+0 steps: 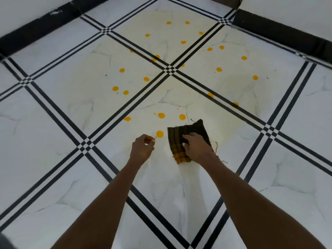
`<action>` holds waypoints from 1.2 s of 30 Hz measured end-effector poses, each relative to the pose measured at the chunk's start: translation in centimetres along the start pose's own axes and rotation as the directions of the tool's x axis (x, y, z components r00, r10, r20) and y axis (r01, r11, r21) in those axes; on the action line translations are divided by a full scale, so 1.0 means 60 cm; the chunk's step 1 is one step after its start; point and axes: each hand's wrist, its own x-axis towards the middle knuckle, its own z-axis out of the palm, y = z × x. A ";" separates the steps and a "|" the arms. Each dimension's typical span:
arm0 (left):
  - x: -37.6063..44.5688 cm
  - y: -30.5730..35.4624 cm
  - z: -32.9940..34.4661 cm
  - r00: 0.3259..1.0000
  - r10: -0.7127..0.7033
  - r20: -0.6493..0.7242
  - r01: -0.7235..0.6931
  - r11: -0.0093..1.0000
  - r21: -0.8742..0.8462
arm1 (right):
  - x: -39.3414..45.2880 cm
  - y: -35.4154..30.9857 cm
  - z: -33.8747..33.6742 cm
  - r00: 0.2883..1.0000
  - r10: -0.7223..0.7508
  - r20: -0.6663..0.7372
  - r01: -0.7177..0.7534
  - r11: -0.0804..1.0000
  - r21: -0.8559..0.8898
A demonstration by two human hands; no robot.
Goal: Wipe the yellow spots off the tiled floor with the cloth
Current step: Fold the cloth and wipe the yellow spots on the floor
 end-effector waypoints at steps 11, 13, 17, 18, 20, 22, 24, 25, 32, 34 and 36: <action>0.136 -0.114 -0.004 0.946 0.312 -0.087 -0.225 0.829 0.513 | 0.079 0.103 0.117 0.951 -0.203 -0.233 0.125 0.943 -0.309; 0.133 -0.125 -0.016 0.936 0.343 -0.073 -0.237 0.772 0.590 | 0.086 0.106 0.106 0.955 -0.194 -0.224 0.112 0.937 -0.332; 0.129 -0.179 -0.030 0.889 0.425 -0.172 -0.204 0.703 0.681 | 0.144 0.095 0.076 0.945 -0.230 -0.233 0.135 0.923 -0.360; 0.130 -0.194 -0.023 0.883 0.432 -0.184 -0.196 0.696 0.691 | 0.176 0.088 0.071 0.936 -0.248 -0.252 0.140 0.915 -0.379; 0.133 -0.206 -0.014 0.879 0.422 -0.223 -0.179 0.725 0.665 | 0.247 0.063 0.062 0.915 -0.241 -0.325 0.096 0.910 -0.404; 0.153 -0.211 -0.013 0.886 0.395 -0.243 -0.159 0.751 0.641 | 0.321 0.011 0.065 0.901 -0.218 -0.375 0.058 0.917 -0.395; 0.153 -0.214 -0.014 0.888 0.395 -0.236 -0.154 0.739 0.655 | 0.338 -0.050 0.083 0.899 -0.268 -0.346 0.111 0.905 -0.410; 0.149 -0.214 -0.015 0.889 0.396 -0.231 -0.159 0.738 0.656 | 0.325 -0.071 0.101 0.887 -0.338 -0.313 0.176 0.876 -0.448; 0.143 -0.201 -0.015 0.897 0.373 -0.239 -0.144 0.756 0.638 | 0.194 0.047 0.079 0.842 -0.526 -0.121 0.422 0.781 -0.459; 0.145 -0.207 -0.018 0.894 0.384 -0.230 -0.156 0.749 0.644 | 0.274 0.027 0.050 0.883 -0.391 -0.260 0.254 0.864 -0.435; 0.154 -0.214 -0.019 0.885 0.404 -0.230 -0.174 0.747 0.641 | 0.364 -0.043 0.047 0.892 -0.302 -0.336 0.155 0.903 -0.401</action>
